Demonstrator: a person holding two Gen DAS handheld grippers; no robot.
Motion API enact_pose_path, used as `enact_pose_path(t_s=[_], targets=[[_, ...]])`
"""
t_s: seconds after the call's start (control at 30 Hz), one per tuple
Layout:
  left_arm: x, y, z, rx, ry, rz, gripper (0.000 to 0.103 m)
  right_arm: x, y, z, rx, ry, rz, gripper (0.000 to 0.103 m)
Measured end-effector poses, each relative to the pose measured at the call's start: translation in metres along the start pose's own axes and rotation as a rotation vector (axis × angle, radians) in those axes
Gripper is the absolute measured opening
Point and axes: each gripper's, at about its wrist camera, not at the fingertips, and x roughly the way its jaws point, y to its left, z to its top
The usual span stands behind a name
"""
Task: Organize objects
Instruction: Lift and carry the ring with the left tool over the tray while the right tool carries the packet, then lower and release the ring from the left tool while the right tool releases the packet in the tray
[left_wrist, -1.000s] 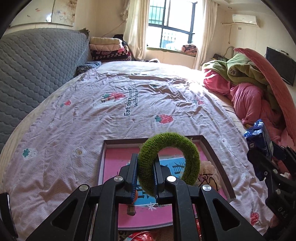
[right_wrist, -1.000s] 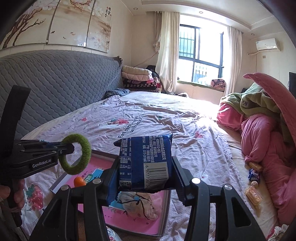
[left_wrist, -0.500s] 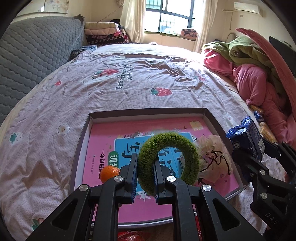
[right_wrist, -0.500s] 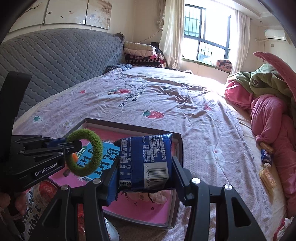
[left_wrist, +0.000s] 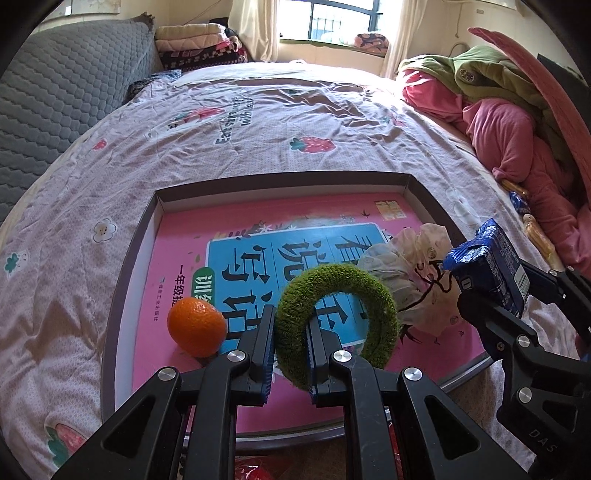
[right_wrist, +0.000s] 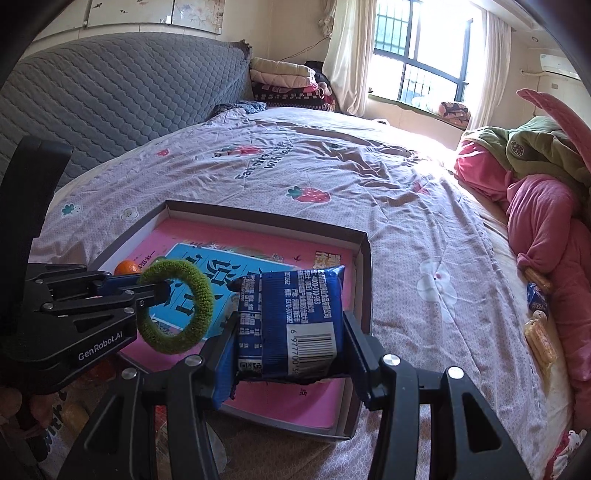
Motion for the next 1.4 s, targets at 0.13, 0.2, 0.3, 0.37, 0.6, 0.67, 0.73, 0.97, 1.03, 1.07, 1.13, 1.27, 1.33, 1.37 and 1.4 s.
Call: enact_pose_path(t_s=[0.13,0.2,0.3,0.37,0.6,0.67,0.73,0.97,1.03,1.07,1.13,1.27,1.33,1.37,1.4], targets=[[0.005,0.000,-0.001,0.006,0.017,0.005,0.014,0.007,0.001,-0.004,-0.008,0.032,0.001,0.052],[0.007,-0.001,-0.001,0.008,0.024,0.010,0.014,0.011,0.001,-0.005,-0.003,0.042,0.010,0.052],[0.011,0.000,0.000,0.007,0.030,0.013,0.015,0.016,0.002,-0.007,0.004,0.050,0.021,0.052],[0.014,0.001,0.000,0.004,0.035,0.014,0.015,0.019,0.002,-0.009,0.005,0.048,0.022,0.052],[0.024,0.006,0.004,-0.013,0.041,0.026,0.015,0.033,-0.001,-0.012,0.016,0.051,0.007,0.052],[0.026,0.008,0.005,-0.022,0.042,0.034,0.015,0.034,-0.002,-0.012,0.018,0.050,0.007,0.052],[0.028,0.010,0.007,-0.036,0.047,0.033,0.015,0.035,-0.002,-0.013,0.023,0.047,0.007,0.052],[0.032,0.008,0.008,-0.039,0.061,0.028,0.015,0.041,0.003,-0.015,0.012,0.066,0.014,0.052],[0.032,0.007,0.007,-0.037,0.061,0.031,0.015,0.041,0.004,-0.015,0.010,0.070,0.017,0.052],[0.033,0.007,0.007,-0.038,0.063,0.030,0.015,0.042,0.005,-0.016,0.008,0.073,0.018,0.052],[0.033,0.007,0.006,-0.036,0.067,0.030,0.015,0.043,0.005,-0.016,0.010,0.077,0.019,0.052],[0.032,0.006,0.006,-0.029,0.067,0.040,0.015,0.044,0.006,-0.017,0.014,0.088,0.027,0.052],[0.032,0.006,0.005,-0.029,0.066,0.039,0.015,0.044,0.006,-0.017,0.012,0.086,0.025,0.052],[0.032,0.007,0.005,-0.030,0.067,0.038,0.015,0.044,0.007,-0.016,0.012,0.088,0.026,0.052],[0.032,0.007,0.005,-0.030,0.066,0.037,0.015,0.043,0.006,-0.016,0.016,0.089,0.027,0.052]])
